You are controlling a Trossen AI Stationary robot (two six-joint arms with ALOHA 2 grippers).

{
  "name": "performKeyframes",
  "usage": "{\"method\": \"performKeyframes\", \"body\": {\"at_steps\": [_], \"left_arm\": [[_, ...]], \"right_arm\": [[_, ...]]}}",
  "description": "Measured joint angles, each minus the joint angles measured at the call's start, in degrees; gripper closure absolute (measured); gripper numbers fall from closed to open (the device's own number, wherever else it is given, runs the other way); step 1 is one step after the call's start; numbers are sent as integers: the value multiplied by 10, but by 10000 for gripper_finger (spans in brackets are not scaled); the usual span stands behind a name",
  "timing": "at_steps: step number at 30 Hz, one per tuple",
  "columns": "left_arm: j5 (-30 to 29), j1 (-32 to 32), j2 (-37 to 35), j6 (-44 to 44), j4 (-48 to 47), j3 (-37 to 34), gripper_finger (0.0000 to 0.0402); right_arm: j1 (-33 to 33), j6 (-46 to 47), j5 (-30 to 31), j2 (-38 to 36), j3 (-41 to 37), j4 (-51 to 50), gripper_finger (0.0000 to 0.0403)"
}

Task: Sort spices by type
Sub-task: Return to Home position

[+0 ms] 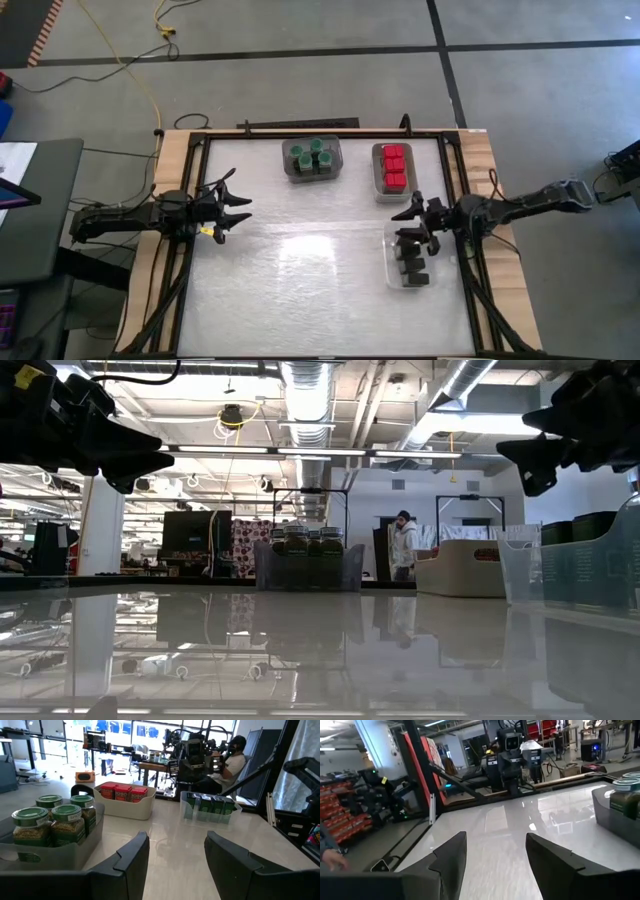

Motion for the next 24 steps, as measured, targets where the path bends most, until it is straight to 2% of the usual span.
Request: {"method": "performKeyframes", "body": {"at_steps": [7,14,18,24], "left_arm": [[0,0,0,0,0,0,219],[0,0,0,0,0,0,219],[0,0,0,0,0,0,219],[0,0,0,0,0,0,219]], "right_arm": [[-75,0,-96,-80,0,-66,171],[-99,-28,-104,-166,0,-171,171],[-98,-15,-74,-218,2,-219,171],[-82,-8,3,-218,7,-232,171]]}}
